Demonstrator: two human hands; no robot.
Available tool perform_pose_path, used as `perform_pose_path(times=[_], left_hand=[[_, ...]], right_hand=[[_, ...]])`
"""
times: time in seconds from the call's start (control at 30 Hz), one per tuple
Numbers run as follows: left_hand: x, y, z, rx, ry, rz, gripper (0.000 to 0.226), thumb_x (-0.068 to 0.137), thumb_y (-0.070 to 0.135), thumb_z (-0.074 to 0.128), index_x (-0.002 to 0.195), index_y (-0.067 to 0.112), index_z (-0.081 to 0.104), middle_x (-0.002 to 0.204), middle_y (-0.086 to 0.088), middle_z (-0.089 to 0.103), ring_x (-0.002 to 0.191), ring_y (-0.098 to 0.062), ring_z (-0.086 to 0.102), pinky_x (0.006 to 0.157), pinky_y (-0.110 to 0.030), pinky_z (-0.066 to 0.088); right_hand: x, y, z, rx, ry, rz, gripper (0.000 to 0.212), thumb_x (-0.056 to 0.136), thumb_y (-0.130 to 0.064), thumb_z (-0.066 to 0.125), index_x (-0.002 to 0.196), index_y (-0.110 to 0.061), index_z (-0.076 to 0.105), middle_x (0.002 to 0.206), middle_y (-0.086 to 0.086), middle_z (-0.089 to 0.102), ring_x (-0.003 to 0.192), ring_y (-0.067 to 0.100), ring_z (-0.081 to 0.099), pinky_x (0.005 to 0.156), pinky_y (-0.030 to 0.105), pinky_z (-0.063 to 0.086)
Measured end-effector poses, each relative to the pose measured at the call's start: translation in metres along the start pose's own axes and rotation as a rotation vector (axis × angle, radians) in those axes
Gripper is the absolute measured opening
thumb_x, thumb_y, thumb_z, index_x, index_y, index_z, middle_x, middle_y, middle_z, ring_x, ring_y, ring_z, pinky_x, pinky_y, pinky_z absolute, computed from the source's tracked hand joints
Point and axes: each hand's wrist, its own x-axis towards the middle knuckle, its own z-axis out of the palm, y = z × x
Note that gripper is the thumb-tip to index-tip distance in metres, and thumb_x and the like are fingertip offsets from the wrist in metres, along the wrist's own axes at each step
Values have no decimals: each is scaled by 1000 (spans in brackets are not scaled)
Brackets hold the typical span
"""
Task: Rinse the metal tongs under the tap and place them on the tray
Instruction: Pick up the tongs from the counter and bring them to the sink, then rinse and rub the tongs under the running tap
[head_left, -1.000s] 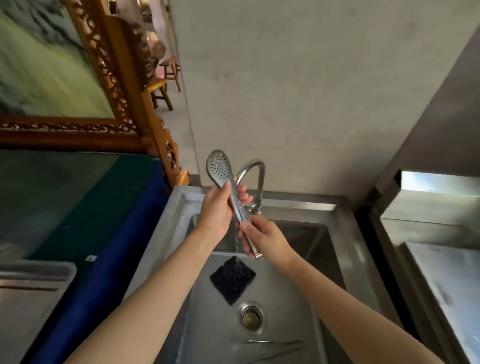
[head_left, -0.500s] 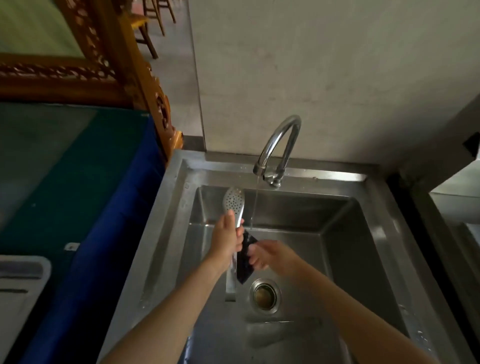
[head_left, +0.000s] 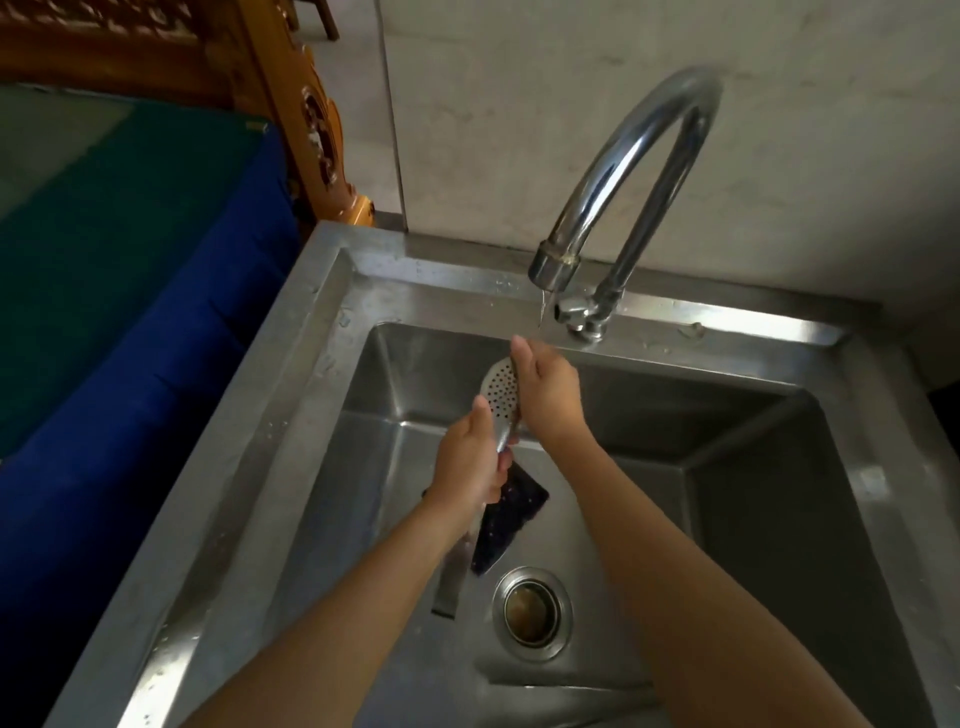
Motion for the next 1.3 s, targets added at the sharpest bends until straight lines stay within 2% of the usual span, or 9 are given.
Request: perform_pose_path(times=[0.13,0.3,0.47,0.6,0.77,0.93,1.0,1.07,1.3], left_hand=[[7,4,-12,-19,42,-31,49,98,47,27,75,15,55,49,-2,44,25,-3,33,30,-10,22],[3,8,-12,36,6,2,46,100,40,28,81,8,55,53,-2,45,26,-1,34,31,-11,24],[3,22,-21,54,3,1,46,99,41,29,83,7,55,48,-1,47,23,0,36,29,-10,24],[-5,21,-11,152,-22,41,47,99,41,26,78,9,54,51,-2,45,25,0,35,29,-13,24],[-4,31,-20,118,-5,37,50,100,39,26,73,8,55,43,1,46,23,-2,34,27,-12,23],[-11,27,-9,212,39,49,51,99,41,27,70,9,54,47,1,46,25,-1,38,29,-12,26],[-9,29,-12,181,44,53,51,100,41,27,72,7,53,44,2,46,24,0,37,28,-11,25],[-7,32,-15,151,30,46,50,100,40,27,72,8,53,41,4,46,23,-1,35,28,-10,24],[-13,29,-4,228,18,138,40,99,42,30,72,19,49,50,1,48,36,-8,41,33,-17,28]], right_hand=[[-16,9,16,166,-217,-28,22,87,-33,61,97,-22,45,84,-14,51,76,1,55,57,8,47],[-7,-3,15,223,40,41,29,97,-36,42,73,-20,47,68,-3,51,68,14,51,61,25,46],[-21,-5,5,329,-274,-24,17,89,-28,58,97,-29,43,92,-5,54,89,24,62,70,40,59],[-11,-15,6,217,125,33,35,98,-31,41,67,-17,42,58,-3,42,51,13,43,47,13,39],[-24,-15,-1,319,-270,-44,22,90,-22,59,105,-16,44,87,-5,55,77,13,61,66,35,58],[-16,-23,1,204,104,52,34,97,-34,42,66,-19,43,58,-7,42,53,8,40,50,21,37],[-21,-21,-1,238,-80,-14,12,95,-27,49,85,-20,46,70,-8,50,63,9,52,52,17,46],[-26,-18,-4,272,-226,-58,19,89,-21,60,99,-24,44,82,-9,54,72,8,59,59,21,55],[-13,-26,-3,410,201,234,48,98,-43,33,56,-19,33,46,-8,33,41,4,31,42,17,30]])
